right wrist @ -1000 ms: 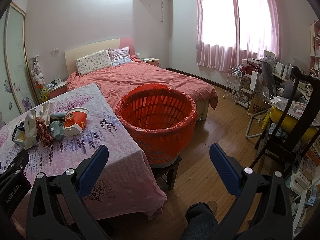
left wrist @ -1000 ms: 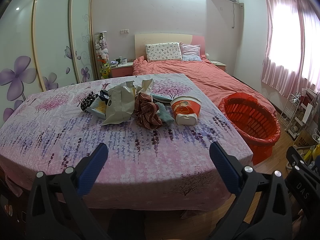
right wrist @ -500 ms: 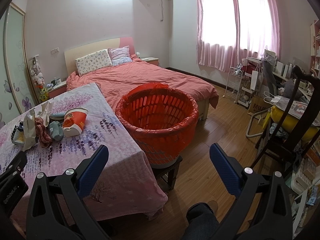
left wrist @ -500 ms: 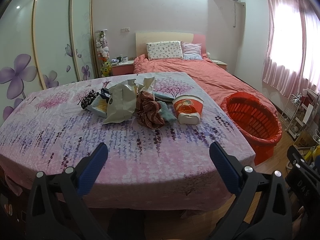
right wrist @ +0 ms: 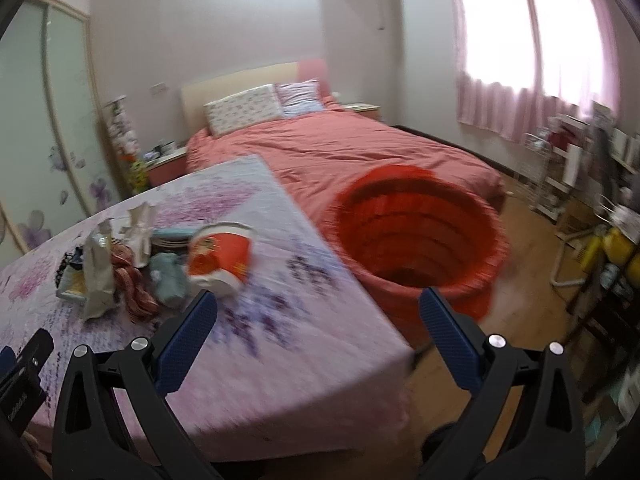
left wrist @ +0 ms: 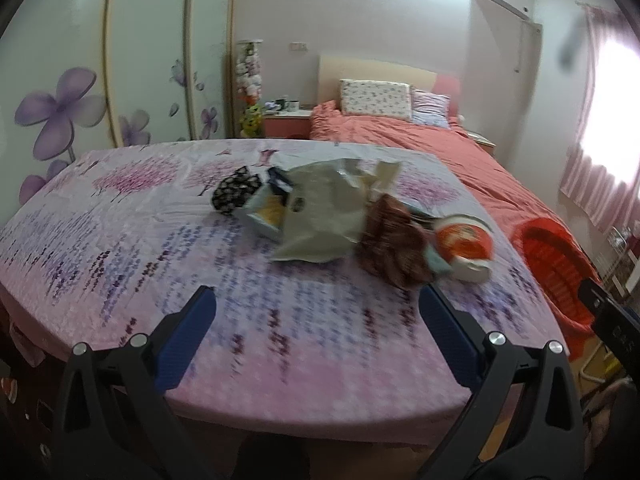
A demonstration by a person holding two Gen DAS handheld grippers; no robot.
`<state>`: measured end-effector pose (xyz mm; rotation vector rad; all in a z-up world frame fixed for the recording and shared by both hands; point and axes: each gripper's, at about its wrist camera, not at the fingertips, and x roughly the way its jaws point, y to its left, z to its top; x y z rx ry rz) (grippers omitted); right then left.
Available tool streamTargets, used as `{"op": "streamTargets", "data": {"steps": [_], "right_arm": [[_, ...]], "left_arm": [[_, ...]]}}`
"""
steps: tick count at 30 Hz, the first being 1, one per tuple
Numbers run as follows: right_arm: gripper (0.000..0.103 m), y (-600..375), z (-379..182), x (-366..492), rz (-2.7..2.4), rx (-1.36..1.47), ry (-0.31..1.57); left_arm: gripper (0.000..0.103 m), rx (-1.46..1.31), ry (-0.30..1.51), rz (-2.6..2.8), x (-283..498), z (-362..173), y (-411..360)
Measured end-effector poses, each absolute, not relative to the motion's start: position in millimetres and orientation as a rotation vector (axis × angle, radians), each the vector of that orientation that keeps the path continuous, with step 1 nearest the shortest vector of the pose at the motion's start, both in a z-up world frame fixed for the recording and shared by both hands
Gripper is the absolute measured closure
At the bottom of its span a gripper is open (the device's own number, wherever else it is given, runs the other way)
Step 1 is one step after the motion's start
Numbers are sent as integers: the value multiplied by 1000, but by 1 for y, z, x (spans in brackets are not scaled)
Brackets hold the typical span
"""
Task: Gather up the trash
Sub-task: 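Grasp the red-printed paper cup with the right tool while the left tool grasps the white plastic bag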
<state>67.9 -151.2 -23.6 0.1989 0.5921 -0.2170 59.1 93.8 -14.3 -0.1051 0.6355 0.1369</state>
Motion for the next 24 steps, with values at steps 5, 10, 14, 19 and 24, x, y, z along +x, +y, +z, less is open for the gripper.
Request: {"op": "streamTargets", "data": {"steps": [5, 10, 14, 19, 24], "right_arm": [[6, -129, -36, 123, -112, 211, 672], [6, -116, -60, 171, -81, 223, 766], [6, -106, -70, 193, -82, 206, 815], [18, -95, -72, 207, -80, 153, 847], [22, -98, -77, 218, -83, 157, 847]], "left_arm": [[4, -114, 643, 184, 77, -20, 117], [4, -124, 651, 213, 90, -26, 135], [4, -130, 677, 214, 101, -34, 143], [4, -146, 693, 201, 114, -41, 151], [4, -148, 693, 175, 128, -42, 150]]}}
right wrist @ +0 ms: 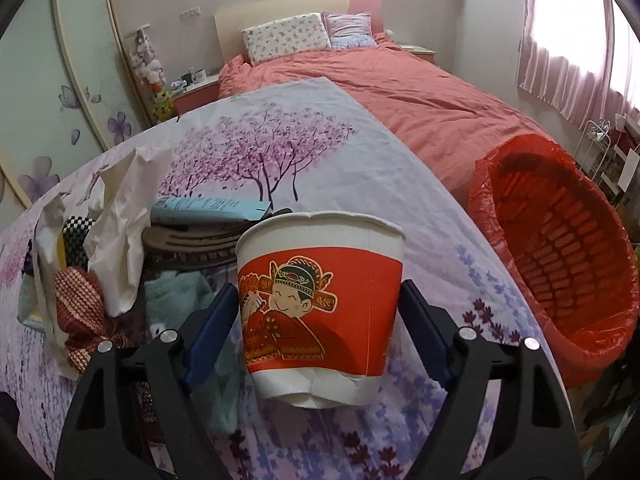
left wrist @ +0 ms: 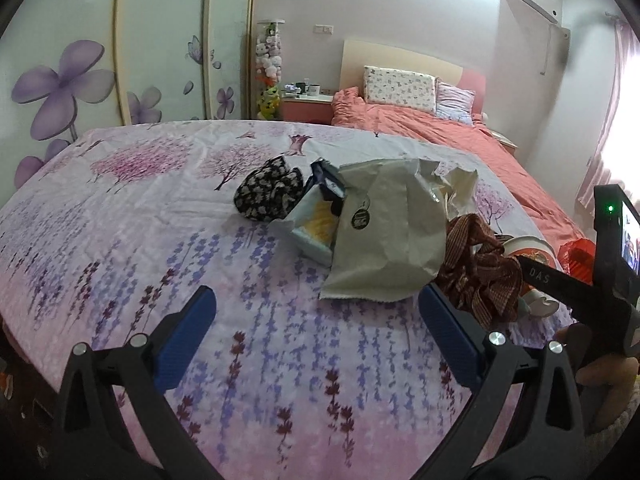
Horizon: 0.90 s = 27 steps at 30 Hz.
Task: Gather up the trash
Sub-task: 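Grasp the red-printed paper cup with the right tool while the left tool grasps the white plastic bag, then lift the paper cup and white bag and carry both over the red basket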
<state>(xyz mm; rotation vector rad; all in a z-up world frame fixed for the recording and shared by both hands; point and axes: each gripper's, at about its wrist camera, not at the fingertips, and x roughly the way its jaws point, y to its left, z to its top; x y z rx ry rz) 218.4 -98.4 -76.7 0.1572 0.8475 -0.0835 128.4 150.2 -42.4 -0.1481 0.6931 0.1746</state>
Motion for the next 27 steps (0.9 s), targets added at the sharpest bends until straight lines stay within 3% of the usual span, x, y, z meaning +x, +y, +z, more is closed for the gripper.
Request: {"op": "streamTargets", "data": {"steps": [20, 27], "right_arm": [[26, -102, -87, 214, -60, 151, 872], [26, -103, -88, 213, -46, 156, 870]], "left_arm": [[6, -76, 846, 80, 225, -75, 116], [33, -117, 882, 28, 235, -83, 123]]}}
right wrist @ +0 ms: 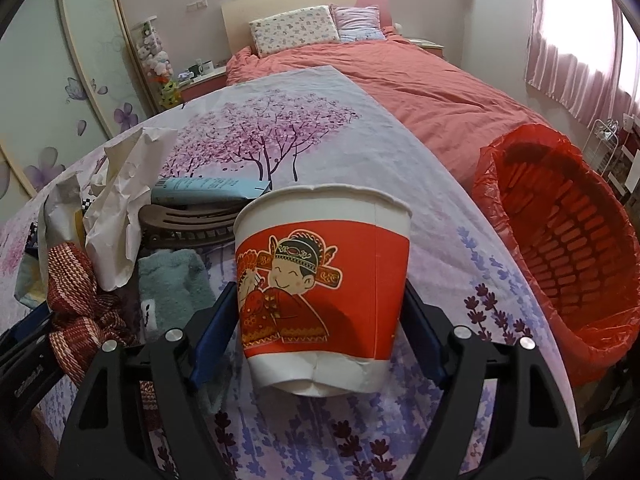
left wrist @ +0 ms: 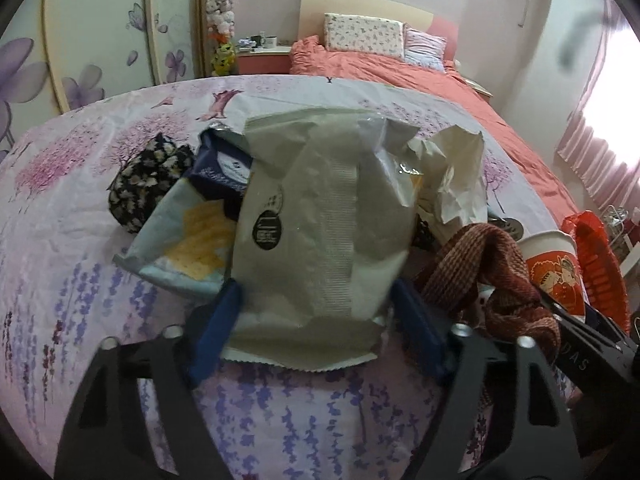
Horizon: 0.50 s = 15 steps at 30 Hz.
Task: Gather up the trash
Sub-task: 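Lift the paper cup and white bag and carry both over the red basket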
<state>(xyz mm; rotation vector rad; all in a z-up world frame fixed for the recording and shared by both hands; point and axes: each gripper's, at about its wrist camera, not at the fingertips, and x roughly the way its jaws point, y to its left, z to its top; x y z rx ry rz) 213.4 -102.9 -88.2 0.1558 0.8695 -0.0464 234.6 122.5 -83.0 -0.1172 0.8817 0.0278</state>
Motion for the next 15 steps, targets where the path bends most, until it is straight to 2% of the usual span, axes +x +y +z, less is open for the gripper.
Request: {"op": "streamTargets", "data": {"steps": [4, 9, 15], "right_arm": [[26, -105, -87, 212, -37, 162, 866], [27, -106, -85, 209, -28, 166, 857], [27, -110, -76, 203, -25, 172, 838]], "left_arm": [[51, -96, 848, 9, 232, -79, 122], [69, -108, 805, -34, 225, -68, 122], [73, -130, 783, -56, 222, -60, 122]]}}
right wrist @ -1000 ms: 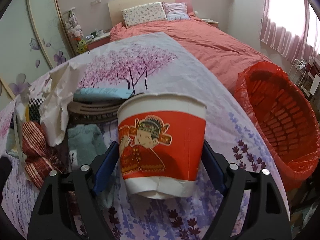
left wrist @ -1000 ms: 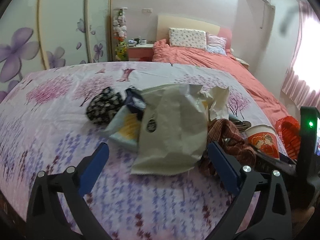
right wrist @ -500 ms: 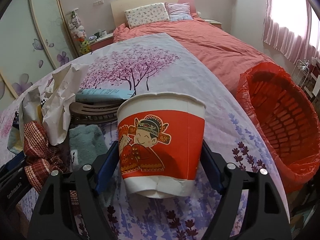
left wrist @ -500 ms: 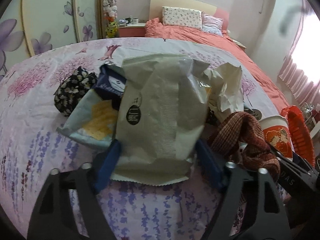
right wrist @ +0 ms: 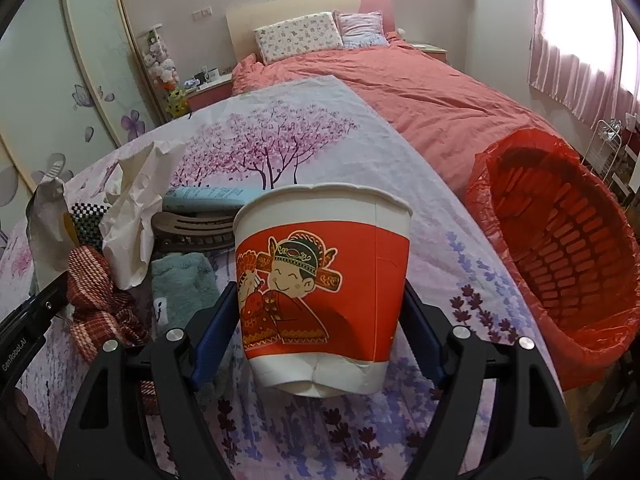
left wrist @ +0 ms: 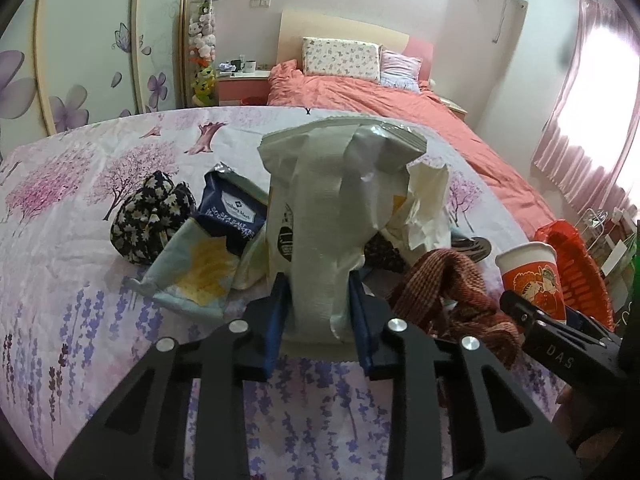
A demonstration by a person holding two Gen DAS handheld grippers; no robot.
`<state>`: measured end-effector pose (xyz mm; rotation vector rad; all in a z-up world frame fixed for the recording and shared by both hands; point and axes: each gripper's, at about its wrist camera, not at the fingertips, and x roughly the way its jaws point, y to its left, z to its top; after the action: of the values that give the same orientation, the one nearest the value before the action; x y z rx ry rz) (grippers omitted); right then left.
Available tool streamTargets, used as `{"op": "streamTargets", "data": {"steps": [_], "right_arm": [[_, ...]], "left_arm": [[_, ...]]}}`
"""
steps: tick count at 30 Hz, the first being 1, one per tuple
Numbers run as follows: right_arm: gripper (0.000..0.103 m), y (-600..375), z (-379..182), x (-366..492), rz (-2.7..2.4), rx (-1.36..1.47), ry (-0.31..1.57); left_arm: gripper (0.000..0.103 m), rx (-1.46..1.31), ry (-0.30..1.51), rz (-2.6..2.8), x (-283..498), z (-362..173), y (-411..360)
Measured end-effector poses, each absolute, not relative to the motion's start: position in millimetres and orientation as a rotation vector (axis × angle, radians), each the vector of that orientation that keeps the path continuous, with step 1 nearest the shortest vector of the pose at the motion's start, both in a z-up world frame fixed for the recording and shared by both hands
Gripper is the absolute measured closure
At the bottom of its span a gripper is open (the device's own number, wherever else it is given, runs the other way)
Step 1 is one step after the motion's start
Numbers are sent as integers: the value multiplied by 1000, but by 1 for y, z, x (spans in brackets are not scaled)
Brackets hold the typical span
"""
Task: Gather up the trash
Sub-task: 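Lift the paper cup and white bag and carry both over the red basket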
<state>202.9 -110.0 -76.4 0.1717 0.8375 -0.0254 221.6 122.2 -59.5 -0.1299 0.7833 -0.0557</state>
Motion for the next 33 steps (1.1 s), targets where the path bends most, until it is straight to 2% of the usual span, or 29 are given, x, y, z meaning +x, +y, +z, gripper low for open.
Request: {"op": "streamTargets", "data": {"steps": [15, 33], "right_arm": [[27, -131, -43, 187, -20, 190, 752], [27, -200, -13, 164, -118, 244, 632]], "left_arm": [[73, -130, 721, -80, 206, -15, 104], [73, -89, 694, -298, 206, 20, 6]]}}
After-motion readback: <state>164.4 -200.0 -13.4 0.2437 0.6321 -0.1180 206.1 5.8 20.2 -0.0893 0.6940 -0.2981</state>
